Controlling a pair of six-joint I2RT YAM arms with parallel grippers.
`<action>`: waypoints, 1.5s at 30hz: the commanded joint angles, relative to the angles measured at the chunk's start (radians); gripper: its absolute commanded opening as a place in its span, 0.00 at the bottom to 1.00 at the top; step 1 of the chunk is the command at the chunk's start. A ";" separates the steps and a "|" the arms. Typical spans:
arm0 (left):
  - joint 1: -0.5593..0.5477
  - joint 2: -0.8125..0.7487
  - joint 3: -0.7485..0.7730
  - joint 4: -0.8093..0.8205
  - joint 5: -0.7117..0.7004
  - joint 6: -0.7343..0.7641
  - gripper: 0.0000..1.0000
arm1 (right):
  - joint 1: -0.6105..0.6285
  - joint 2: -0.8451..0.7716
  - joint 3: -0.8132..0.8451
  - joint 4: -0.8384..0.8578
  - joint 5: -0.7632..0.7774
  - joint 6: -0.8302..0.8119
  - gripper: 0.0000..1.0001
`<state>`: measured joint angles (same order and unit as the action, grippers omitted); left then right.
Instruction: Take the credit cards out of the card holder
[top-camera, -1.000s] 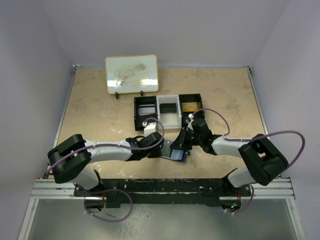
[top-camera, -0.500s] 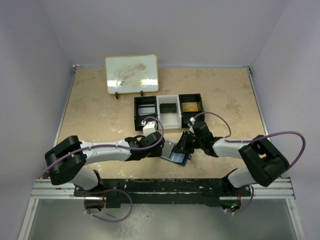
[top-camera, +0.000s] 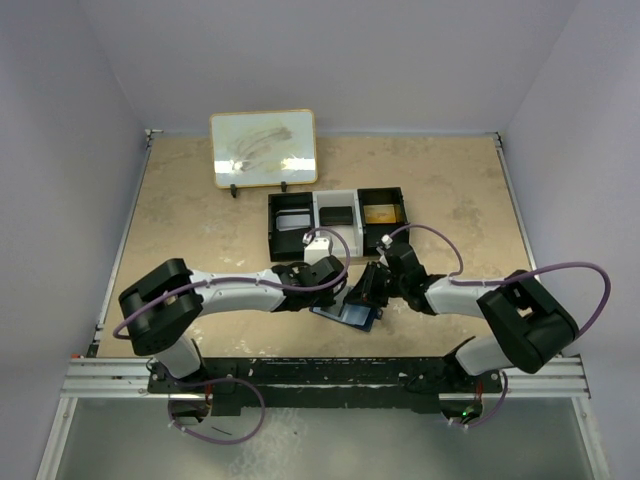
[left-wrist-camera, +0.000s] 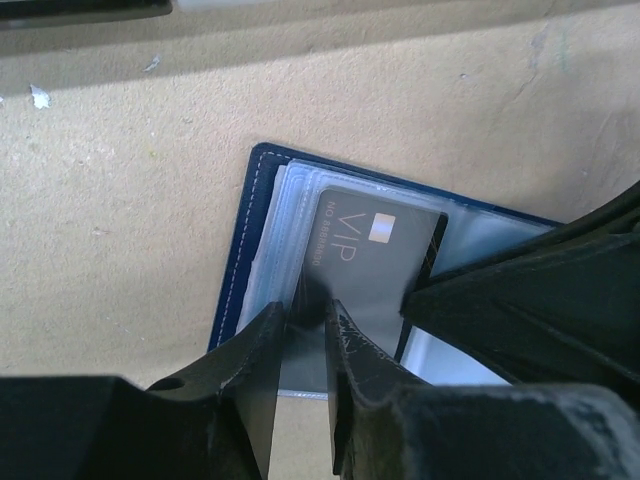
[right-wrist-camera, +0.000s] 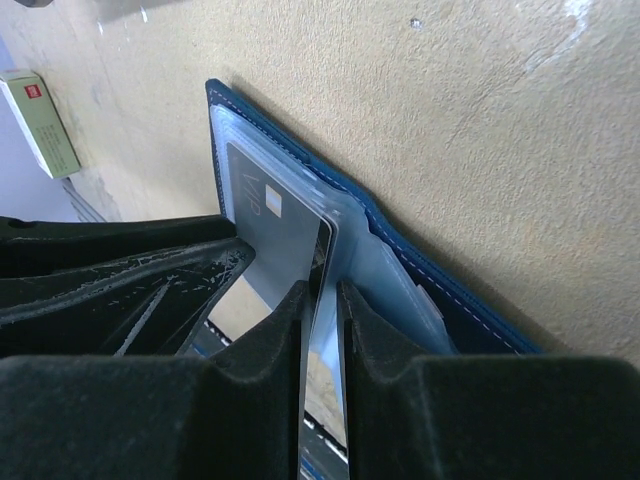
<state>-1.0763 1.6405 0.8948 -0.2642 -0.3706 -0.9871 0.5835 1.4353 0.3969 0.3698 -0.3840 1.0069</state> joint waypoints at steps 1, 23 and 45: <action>-0.001 0.000 -0.036 0.043 0.049 -0.003 0.17 | 0.002 0.017 -0.022 0.054 0.006 0.032 0.20; -0.002 -0.038 -0.130 0.035 0.070 -0.072 0.08 | 0.000 0.021 -0.060 0.194 -0.055 0.071 0.00; -0.002 -0.031 -0.148 -0.001 0.025 -0.098 0.05 | -0.078 -0.084 -0.137 0.049 -0.050 -0.009 0.00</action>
<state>-1.0748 1.5860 0.7887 -0.1604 -0.3603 -1.0889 0.5255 1.3796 0.2813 0.4908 -0.4484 1.0443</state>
